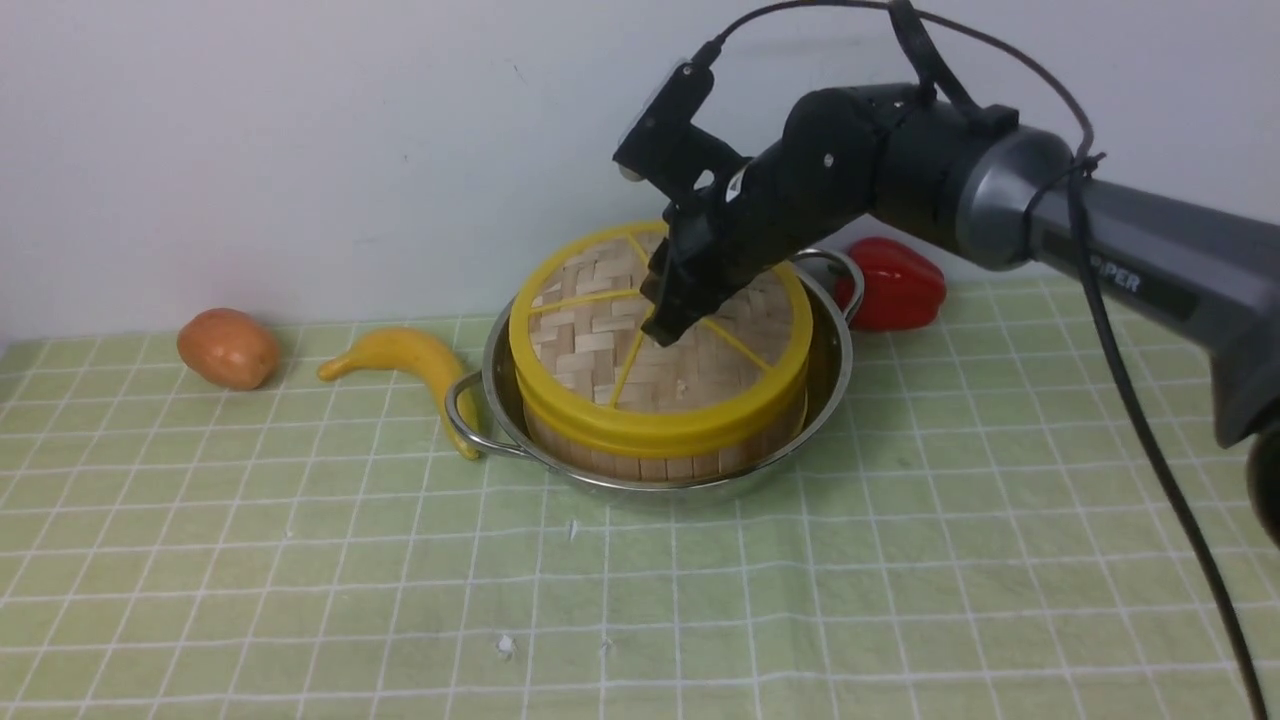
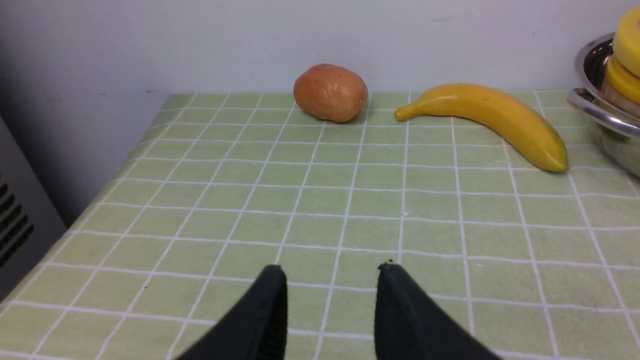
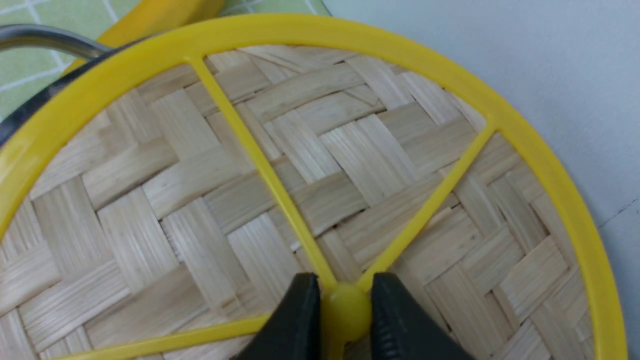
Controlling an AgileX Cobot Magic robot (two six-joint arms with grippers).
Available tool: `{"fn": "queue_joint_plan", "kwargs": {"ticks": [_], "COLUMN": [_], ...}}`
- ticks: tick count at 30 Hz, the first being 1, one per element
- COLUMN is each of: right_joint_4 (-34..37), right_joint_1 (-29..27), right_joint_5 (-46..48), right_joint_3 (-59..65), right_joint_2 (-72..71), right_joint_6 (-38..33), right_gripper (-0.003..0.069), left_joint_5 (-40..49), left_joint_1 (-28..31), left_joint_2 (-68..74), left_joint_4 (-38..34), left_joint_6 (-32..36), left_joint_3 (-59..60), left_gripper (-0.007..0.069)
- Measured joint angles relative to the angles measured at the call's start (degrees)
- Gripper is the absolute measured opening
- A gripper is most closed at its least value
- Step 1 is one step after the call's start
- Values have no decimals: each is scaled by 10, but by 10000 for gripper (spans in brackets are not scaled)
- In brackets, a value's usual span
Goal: Place the steamer in the pot on the green tablecloth, and put the lid on the steamer.
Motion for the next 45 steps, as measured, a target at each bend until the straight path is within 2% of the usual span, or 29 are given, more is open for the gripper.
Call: {"fn": "queue_joint_plan", "kwargs": {"ticks": [9, 12, 14, 15, 17, 19, 23, 26, 29, 30, 32, 33, 34, 38, 45], "right_joint_4": [2, 2, 0, 0, -8, -19, -43, -90, -132, -152, -165, -165, -170, -156, -54], "right_joint_1": [0, 0, 0, 0, 0, 0, 0, 0, -2, -6, -12, -12, -14, -14, -14], "right_joint_5": [-2, -9, -10, -10, -10, -5, -2, -2, 0, 8, 19, 20, 29, 34, 35], "right_joint_3": [0, 0, 0, 0, 0, 0, 0, 0, 0, 0, 0, 0, 0, 0, 0], "right_joint_2": [3, 3, 3, 3, 0, -10, -51, -93, -129, -154, -177, -179, -199, -225, -240], "right_joint_6": [-1, 0, 0, 0, 0, 7, 38, 93, 149, 182, 210, 210, 229, 259, 283], "right_gripper": [151, 238, 356, 367, 470, 526, 546, 503, 394, 259, 104, 91, 10, -15, -10], "left_joint_5": [0, 0, 0, 0, 0, 0, 0, 0, 0, 0, 0, 0, 0, 0, 0], "left_joint_1": [0, 0, 0, 0, 0, 0, 0, 0, 0, 0, 0, 0, 0, 0, 0], "left_joint_2": [0, 0, 0, 0, 0, 0, 0, 0, 0, 0, 0, 0, 0, 0, -1], "left_joint_4": [0, 0, 0, 0, 0, 0, 0, 0, 0, 0, 0, 0, 0, 0, 0], "left_joint_6": [0, 0, 0, 0, 0, 0, 0, 0, 0, 0, 0, 0, 0, 0, 0], "left_joint_3": [0, 0, 0, 0, 0, 0, 0, 0, 0, 0, 0, 0, 0, 0, 0], "left_gripper": [243, 243, 243, 243, 243, 243, 243, 243, 243, 243, 243, 243, 243, 243, 243]}}
